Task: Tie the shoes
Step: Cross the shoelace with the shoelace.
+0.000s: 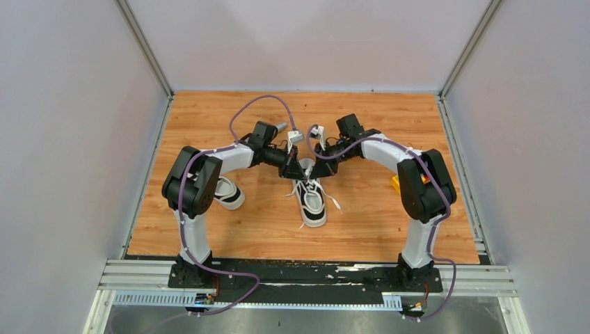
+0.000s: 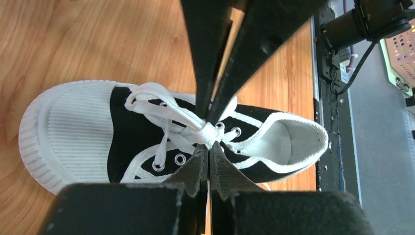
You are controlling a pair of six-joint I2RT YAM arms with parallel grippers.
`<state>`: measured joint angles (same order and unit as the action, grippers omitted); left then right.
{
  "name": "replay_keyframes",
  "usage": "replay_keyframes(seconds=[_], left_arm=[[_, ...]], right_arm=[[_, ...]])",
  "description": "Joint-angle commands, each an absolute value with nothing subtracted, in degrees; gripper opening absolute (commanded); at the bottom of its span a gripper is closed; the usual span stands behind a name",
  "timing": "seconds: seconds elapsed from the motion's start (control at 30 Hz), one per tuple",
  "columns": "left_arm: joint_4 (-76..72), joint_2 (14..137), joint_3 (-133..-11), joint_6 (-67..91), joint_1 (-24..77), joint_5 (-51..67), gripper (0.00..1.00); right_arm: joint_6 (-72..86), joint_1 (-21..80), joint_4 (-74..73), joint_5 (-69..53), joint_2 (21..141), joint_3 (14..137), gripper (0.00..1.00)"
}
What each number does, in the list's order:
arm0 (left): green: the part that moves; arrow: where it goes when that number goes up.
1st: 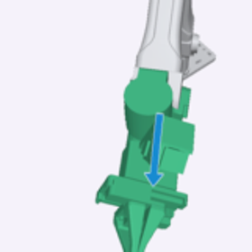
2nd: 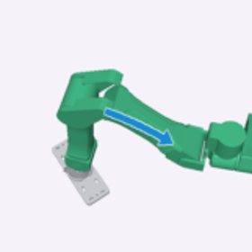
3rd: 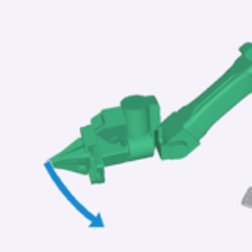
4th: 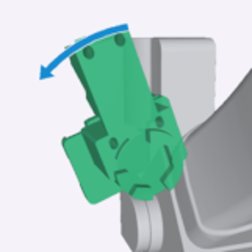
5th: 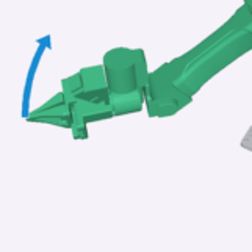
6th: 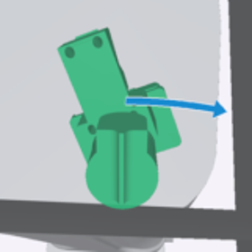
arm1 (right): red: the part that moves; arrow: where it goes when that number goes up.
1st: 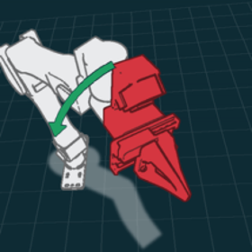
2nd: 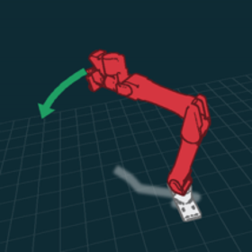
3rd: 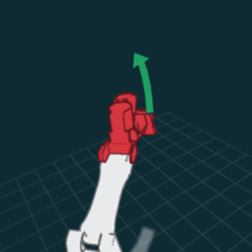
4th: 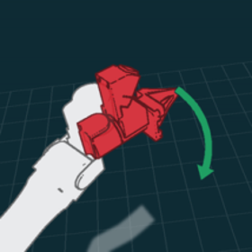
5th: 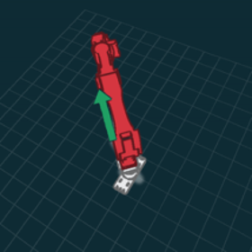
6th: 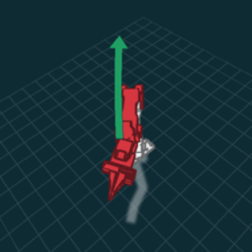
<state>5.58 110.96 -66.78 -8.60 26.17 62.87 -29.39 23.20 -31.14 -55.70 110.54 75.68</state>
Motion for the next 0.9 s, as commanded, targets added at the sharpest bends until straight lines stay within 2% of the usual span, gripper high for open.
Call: replay_keyframes(seconds=[0.0,0.2,0.47,0.67,0.77,0.87], left_arm=[[0.8,111.0,-66.0,-4.4,26.6,63.8,0.0],[-5.6,111.0,-64.0,1.6,27.4,63.1,0.0],[-8.8,111.4,-62.4,4.0,27.8,63.1,0.0],[-17.4,112.0,-59.9,11.9,27.8,62.3,0.0],[-22.0,112.3,-58.5,17.2,27.9,59.8,0.0],[-22.7,112.3,-58.1,18.5,28.2,57.6,0.0]], right_arm=[[-27.3,26.9,-21.6,-47.3,104.5,71.4,0.0],[-23.5,32.0,-14.7,-33.1,98.5,64.1,0.0],[-14.7,35.3,-9.6,-15.0,93.5,60.3,0.0],[-15.2,40.3,-6.6,-4.4,91.7,57.5,0.0],[-14.2,42.9,-5.6,5.3,92.5,57.4,0.0],[-10.2,43.3,-9.5,5.0,92.9,59.2,0.0]])
